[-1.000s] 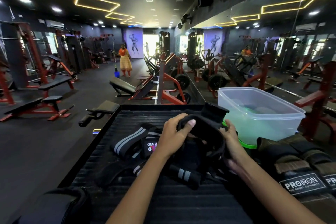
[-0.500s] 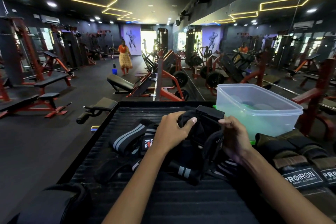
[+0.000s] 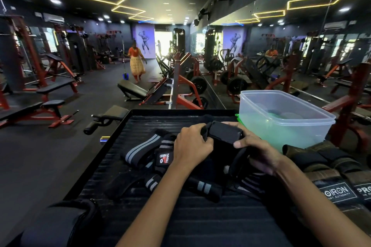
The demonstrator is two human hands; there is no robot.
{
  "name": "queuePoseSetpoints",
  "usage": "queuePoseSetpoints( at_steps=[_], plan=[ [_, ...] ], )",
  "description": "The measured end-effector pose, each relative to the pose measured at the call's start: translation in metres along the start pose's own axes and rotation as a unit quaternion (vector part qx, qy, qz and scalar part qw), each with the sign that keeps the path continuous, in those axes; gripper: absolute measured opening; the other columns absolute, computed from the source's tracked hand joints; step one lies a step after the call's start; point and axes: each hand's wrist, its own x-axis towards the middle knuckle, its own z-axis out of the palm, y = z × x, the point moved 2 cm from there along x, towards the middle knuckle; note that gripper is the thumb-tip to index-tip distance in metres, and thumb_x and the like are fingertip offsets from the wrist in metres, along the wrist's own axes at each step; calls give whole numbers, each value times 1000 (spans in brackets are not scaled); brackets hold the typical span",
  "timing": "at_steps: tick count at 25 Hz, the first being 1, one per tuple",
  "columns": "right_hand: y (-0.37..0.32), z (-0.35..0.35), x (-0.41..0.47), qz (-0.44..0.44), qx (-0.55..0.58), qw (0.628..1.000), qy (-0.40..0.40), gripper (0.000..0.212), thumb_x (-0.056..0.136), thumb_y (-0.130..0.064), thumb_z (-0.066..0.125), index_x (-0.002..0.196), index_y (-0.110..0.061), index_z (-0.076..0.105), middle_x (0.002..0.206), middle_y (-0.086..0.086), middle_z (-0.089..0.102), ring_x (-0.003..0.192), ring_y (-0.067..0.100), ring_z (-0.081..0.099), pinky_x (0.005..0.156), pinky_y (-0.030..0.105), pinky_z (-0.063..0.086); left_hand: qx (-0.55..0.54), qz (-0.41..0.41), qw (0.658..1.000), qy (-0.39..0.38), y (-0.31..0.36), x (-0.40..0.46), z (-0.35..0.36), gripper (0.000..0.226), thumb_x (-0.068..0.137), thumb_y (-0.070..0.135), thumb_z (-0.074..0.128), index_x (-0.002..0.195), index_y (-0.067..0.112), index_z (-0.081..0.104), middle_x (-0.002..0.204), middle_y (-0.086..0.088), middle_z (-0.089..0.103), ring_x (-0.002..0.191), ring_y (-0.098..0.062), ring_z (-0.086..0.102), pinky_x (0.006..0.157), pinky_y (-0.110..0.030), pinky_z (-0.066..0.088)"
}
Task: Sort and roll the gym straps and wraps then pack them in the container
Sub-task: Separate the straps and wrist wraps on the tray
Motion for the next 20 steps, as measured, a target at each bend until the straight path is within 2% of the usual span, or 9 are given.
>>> queuePoseSetpoints(
  at_steps=[2, 3, 5, 7, 10, 13, 17, 20],
  plan=[
    [-1, 4, -1, -16, -26, 1000, 2, 94, 45, -39, 89, 128, -15, 53, 120, 9, 65, 109, 23, 62, 88, 30, 52, -31, -23, 999, 11, -4, 3, 1, 22, 79, 11, 57, 60, 16, 47, 47, 6, 43, 44, -10, 40, 47, -25, 31],
    [0, 4, -1, -32, -79, 996, 16, 93, 46, -46, 90, 128, -19, 53, 122, 5, 65, 113, 20, 61, 92, 30, 50, -58, -39, 997, 23, -8, 5, 1, 21, 81, 10, 58, 61, 12, 49, 46, 5, 43, 42, -11, 38, 47, -25, 32],
    [2, 6, 0, -76, -208, 974, 44, 84, 54, -40, 88, 128, -27, 51, 124, -4, 63, 119, 14, 57, 100, 28, 44, -94, -59, 993, 41, -13, 8, -1, 20, 86, 15, 60, 67, 8, 56, 49, -4, 50, 41, -13, 40, 46, -26, 35],
    [3, 6, 3, -120, -261, 955, 68, 72, 64, -24, 82, 128, -27, 51, 123, -6, 61, 116, 8, 57, 96, 21, 44, -102, -56, 992, 44, -14, 9, -1, 20, 89, 23, 61, 77, 7, 62, 59, -13, 60, 46, -19, 48, 50, -30, 42],
    [3, -3, 5, -167, -277, 939, 113, 57, 70, -12, 75, 123, -20, 56, 117, -6, 62, 107, 8, 60, 89, 18, 47, -80, -17, 996, 36, -12, 8, 0, 17, 87, 29, 62, 78, 15, 63, 62, -1, 62, 57, -17, 57, 57, -32, 47],
    [7, -21, 7, -159, -316, 923, 151, 51, 74, -8, 80, 119, -24, 61, 114, -9, 64, 105, 8, 62, 90, 21, 46, -71, -5, 997, 41, -17, 10, -11, 14, 83, 38, 70, 87, 24, 67, 64, 8, 62, 67, -7, 62, 64, -30, 52],
    [18, -36, 9, -112, -303, 920, 220, 44, 72, -16, 83, 112, -26, 65, 108, -3, 67, 100, 11, 64, 85, 22, 52, -19, 41, 995, -93, -22, 11, -30, 34, 75, 44, 77, 105, 34, 66, 72, 12, 59, 69, -4, 58, 68, -31, 49],
    [18, -43, 8, -100, -235, 919, 300, 41, 72, -17, 83, 108, -24, 67, 104, -1, 68, 97, 15, 65, 78, 25, 56, 12, 55, 994, -96, -30, 14, -39, 35, 74, 44, 77, 106, 38, 65, 70, 13, 55, 62, -4, 52, 66, -29, 45]
  ],
)
